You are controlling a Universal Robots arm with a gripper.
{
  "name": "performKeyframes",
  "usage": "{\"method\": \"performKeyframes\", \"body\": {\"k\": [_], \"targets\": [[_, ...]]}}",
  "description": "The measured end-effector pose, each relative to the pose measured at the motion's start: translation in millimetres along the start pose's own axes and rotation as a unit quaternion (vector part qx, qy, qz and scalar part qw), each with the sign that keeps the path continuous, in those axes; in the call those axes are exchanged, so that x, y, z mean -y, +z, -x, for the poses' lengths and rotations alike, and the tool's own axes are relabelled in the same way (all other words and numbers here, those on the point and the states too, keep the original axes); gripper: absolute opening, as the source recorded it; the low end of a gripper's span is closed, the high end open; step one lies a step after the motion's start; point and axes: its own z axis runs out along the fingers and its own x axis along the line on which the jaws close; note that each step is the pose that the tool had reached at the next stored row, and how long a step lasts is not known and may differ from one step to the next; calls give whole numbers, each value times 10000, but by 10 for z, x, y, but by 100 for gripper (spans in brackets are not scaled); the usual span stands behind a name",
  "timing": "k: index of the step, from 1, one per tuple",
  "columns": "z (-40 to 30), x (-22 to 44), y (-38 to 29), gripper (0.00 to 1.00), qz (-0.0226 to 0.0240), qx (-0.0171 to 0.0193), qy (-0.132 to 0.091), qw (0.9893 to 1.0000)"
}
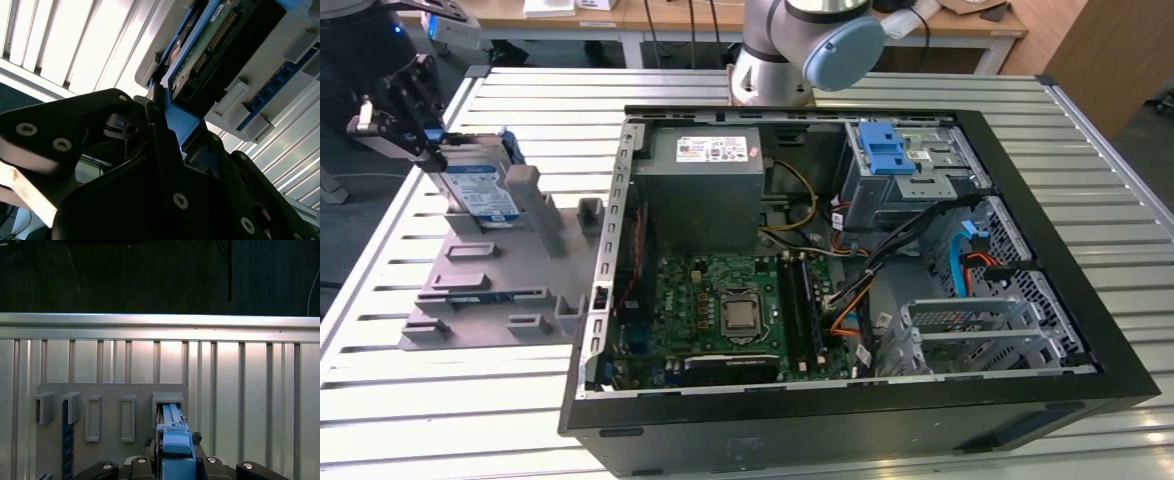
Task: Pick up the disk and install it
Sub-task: 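Pick up the disk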
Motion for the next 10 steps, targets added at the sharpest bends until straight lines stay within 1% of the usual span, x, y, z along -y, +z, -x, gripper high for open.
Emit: {"method": "performKeyframes", "body": {"k": [10], "targets": [[0,0,0,36,-1,-3,188,9998]]}}
